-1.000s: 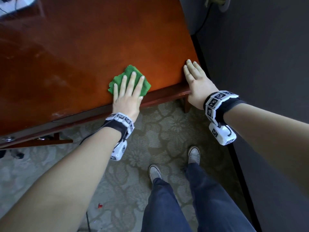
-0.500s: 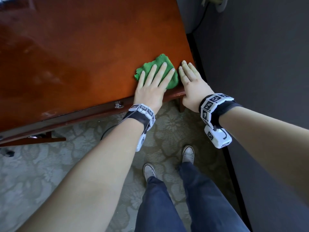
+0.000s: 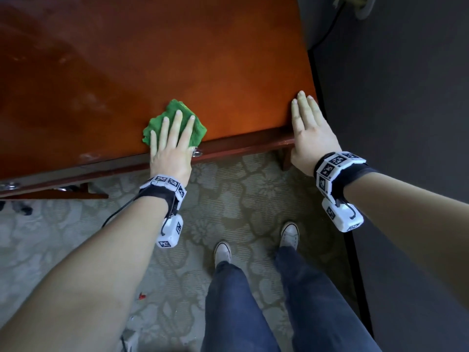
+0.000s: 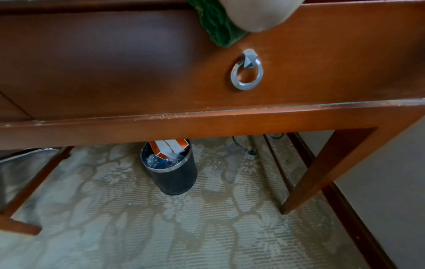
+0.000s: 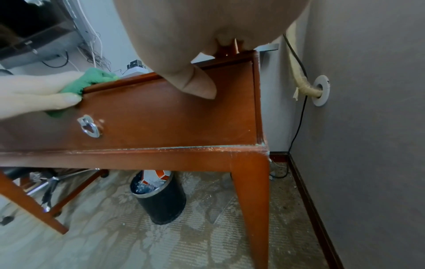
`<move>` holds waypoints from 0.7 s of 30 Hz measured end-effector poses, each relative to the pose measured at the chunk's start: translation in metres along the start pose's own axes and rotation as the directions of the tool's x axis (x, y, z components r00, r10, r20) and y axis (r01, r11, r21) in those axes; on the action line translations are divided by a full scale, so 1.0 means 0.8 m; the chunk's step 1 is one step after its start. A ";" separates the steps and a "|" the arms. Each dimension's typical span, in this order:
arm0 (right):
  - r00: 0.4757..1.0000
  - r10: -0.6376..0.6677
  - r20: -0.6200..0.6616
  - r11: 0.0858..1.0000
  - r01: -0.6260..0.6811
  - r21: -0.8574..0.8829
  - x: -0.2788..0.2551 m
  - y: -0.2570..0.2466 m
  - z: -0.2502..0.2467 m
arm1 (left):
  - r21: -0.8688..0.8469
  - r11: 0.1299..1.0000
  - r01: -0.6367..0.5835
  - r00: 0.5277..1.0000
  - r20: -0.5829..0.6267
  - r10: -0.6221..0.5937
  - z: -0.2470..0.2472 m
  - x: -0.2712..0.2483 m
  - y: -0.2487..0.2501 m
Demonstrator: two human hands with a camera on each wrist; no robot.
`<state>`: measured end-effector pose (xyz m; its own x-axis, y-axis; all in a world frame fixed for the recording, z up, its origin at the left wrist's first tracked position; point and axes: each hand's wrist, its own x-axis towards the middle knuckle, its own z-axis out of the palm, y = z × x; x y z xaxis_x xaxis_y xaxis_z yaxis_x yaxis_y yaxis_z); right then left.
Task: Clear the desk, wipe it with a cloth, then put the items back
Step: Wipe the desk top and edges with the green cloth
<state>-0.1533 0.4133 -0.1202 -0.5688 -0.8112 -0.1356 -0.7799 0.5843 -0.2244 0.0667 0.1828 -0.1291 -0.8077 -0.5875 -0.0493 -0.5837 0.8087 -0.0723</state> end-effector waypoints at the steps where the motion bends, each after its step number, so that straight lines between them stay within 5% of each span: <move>1: 1.000 0.012 -0.012 1.000 -0.012 -0.018 -0.001 -0.005 0.001 | -0.005 1.000 -0.007 1.000 -0.008 0.007 0.001 0.000 0.000; 4: 0.999 -0.013 -0.039 0.998 0.010 -0.066 -0.002 -0.031 0.005 | -0.018 0.999 -0.039 0.998 -0.043 0.038 0.007 0.000 -0.007; 9: 0.971 -0.237 0.026 0.956 0.238 -0.172 0.015 -0.125 0.035 | -0.007 0.998 -0.066 0.995 -0.072 0.065 0.017 0.002 -0.016; 14: 0.999 -0.050 -0.013 0.976 0.046 -0.211 0.028 -0.211 0.069 | -0.024 0.988 -0.150 0.982 -0.120 0.146 0.021 0.001 -0.049; 21: 0.999 0.019 -0.026 0.963 -0.025 -0.270 0.028 -0.216 0.075 | -0.002 0.988 -0.154 0.982 -0.112 0.153 0.031 -0.020 -0.181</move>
<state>-0.0156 0.2931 -0.1427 -0.5901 -0.7990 -0.1152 -0.8068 0.5889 0.0479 0.1662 0.0742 -0.1427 -0.8917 -0.4495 0.0524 -0.4522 0.8897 -0.0623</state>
